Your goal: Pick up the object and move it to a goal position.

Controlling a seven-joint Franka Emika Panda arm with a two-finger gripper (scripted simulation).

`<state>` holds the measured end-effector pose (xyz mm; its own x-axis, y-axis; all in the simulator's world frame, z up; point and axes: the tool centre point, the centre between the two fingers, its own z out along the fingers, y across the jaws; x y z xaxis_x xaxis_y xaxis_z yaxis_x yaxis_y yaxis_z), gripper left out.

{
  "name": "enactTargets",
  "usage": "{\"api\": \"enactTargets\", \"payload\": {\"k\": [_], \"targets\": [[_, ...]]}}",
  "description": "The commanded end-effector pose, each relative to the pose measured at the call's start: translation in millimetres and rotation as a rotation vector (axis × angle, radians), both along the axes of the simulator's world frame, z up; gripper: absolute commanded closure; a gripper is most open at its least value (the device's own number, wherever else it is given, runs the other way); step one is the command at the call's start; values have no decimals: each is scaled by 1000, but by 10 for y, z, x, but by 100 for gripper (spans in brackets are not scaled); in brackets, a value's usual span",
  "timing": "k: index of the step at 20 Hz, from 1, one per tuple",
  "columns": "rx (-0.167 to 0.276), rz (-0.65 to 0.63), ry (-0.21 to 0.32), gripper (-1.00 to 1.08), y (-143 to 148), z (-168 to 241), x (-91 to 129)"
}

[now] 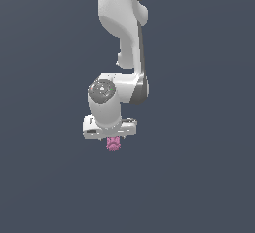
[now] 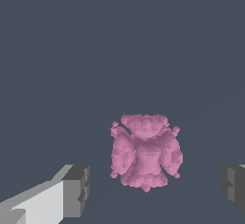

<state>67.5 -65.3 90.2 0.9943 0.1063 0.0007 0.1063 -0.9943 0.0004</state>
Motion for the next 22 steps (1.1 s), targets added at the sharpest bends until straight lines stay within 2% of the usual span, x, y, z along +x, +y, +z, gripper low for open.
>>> {"api": "enactTargets", "payload": {"k": [1,8,14,15,22], "targets": [[0,0,1,-92,-1,-70,-4],[0,1,1,-92,-3,-421,-11],[0,1,1,-92,-6,-479,4],[0,1,1,108,-6,-479,4],[0,1,1,108,-6,-479,4]]}}
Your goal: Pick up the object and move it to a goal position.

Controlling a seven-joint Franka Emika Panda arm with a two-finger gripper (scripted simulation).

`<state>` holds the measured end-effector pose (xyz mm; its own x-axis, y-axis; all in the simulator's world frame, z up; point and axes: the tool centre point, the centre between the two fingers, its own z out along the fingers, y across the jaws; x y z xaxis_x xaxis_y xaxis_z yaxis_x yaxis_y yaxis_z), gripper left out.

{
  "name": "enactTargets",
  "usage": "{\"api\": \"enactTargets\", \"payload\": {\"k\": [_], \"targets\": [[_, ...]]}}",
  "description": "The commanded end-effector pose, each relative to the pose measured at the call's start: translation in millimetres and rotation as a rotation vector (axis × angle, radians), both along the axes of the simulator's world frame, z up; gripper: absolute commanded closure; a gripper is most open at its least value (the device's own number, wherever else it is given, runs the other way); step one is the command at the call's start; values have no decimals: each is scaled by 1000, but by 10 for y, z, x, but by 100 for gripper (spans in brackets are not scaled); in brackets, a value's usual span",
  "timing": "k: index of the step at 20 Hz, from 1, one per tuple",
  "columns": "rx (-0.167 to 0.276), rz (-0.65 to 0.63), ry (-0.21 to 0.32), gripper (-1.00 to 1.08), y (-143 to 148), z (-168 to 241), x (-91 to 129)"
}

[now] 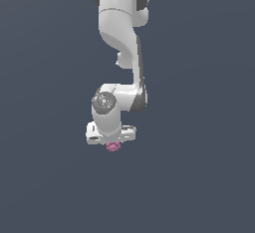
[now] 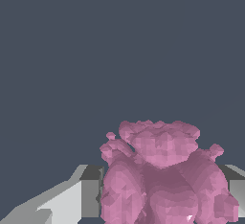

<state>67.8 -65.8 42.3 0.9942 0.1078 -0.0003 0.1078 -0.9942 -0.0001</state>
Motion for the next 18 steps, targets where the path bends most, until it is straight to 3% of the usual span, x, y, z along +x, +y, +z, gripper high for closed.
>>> {"api": "enactTargets", "payload": {"k": [1,10,18], "targets": [[0,0,0,108,-1,1,1],[0,0,0,108,-26,33,-63],[0,0,0,108,-122,153,-307]]}}
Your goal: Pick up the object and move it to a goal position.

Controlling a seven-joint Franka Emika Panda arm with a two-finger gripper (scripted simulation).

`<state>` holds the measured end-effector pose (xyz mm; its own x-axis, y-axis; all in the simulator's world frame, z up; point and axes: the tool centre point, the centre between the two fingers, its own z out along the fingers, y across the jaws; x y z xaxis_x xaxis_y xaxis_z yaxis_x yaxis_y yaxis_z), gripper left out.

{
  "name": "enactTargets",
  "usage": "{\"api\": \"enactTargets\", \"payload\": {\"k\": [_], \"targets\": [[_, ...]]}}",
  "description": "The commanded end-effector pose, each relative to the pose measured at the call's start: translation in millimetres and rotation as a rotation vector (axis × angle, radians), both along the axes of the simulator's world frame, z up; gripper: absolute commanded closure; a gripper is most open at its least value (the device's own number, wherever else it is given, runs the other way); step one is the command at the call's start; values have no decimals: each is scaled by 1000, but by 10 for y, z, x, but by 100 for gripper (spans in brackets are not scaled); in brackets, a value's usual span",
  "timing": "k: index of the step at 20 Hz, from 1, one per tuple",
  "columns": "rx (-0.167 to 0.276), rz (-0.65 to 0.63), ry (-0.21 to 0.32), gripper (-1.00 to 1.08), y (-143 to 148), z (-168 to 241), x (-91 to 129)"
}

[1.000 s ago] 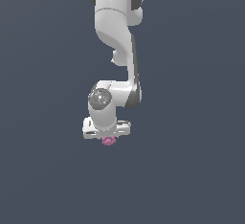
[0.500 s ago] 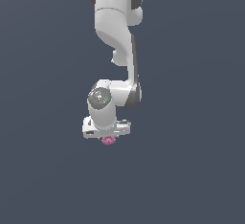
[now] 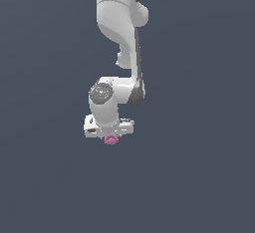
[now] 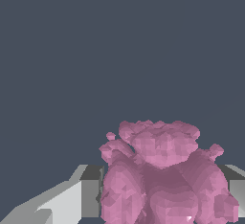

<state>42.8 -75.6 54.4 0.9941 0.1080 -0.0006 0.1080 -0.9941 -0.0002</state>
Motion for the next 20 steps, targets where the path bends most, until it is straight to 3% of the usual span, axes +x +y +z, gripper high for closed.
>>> {"api": "enactTargets", "payload": {"k": [1,20], "targets": [[0,0,-1,108,-43,54,-102],[0,0,-1,108,-531,656,-1287]]}}
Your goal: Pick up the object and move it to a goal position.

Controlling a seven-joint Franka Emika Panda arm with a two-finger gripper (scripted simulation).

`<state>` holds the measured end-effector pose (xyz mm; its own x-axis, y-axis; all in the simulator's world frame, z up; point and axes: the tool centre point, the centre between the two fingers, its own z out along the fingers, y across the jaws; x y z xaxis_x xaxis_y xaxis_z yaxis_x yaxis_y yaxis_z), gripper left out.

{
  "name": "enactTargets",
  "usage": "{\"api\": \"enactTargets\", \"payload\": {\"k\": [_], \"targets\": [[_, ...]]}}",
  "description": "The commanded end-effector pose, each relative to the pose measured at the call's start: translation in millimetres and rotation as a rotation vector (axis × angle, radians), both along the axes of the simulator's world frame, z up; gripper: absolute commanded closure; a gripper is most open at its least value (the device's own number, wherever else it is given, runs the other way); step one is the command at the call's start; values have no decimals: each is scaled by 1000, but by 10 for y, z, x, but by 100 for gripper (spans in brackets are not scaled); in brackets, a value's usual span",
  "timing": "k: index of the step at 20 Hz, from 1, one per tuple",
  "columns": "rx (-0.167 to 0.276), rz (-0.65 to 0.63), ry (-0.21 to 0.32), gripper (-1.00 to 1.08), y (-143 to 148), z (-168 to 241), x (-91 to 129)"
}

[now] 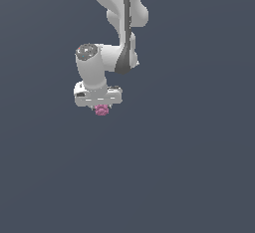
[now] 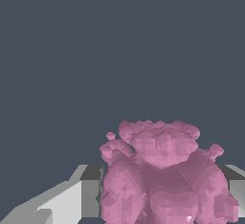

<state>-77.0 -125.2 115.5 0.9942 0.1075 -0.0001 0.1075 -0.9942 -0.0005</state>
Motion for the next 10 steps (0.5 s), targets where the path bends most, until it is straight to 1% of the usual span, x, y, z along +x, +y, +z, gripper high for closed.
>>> {"api": "enactTargets", "payload": {"k": [1,6,10], "targets": [[0,0,0,108,-57,72,-140],[0,0,0,108,-145,179,-333],[0,0,0,108,-187,228,-414]]}}
